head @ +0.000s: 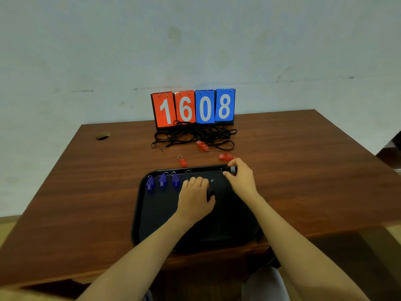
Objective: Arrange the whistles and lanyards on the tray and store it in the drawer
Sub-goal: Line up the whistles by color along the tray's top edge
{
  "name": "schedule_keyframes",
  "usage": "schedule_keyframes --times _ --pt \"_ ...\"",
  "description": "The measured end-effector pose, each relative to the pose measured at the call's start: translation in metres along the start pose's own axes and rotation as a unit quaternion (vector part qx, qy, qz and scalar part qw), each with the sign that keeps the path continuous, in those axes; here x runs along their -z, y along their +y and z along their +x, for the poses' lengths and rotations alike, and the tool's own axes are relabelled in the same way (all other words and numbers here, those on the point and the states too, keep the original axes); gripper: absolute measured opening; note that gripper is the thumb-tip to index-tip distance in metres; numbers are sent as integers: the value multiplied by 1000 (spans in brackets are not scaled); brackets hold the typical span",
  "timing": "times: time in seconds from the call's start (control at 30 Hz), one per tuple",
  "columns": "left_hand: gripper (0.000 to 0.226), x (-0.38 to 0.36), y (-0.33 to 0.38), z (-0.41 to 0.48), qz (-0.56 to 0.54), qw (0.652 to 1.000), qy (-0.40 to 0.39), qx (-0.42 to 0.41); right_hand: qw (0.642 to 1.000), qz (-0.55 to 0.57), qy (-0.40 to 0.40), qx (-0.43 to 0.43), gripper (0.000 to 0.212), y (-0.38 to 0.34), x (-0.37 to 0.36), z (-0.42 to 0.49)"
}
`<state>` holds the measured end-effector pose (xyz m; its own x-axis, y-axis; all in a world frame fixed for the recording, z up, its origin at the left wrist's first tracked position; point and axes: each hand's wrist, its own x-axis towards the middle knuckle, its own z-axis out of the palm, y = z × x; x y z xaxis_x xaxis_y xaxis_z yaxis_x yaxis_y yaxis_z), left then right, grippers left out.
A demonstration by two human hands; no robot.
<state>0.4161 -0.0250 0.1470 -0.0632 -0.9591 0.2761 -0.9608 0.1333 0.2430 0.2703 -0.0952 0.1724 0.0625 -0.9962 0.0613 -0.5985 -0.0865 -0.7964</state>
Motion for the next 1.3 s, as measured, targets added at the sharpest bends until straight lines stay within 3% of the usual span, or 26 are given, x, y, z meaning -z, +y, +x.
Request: schedule_keyframes --times 0.17,0.4,0.7,1.13,1.3 --pt "43 -4 -5 -4 44 993 -72 -79 999 -22 -23 -8 24 5 2 -6" --pt "42 0 -8 1 63 994 -76 -43 996 -32 -65 -42 40 7 -2 -6" --pt "36 4 -21 19 71 993 -95 -6 997 -16 -66 -34 39 12 -16 -1" --pt "34 3 -31 33 89 990 -103 22 992 -30 -98 77 23 15 -35 1" --pt "36 3 -30 35 102 989 -101 21 989 -62 -110 71 37 15 -43 4"
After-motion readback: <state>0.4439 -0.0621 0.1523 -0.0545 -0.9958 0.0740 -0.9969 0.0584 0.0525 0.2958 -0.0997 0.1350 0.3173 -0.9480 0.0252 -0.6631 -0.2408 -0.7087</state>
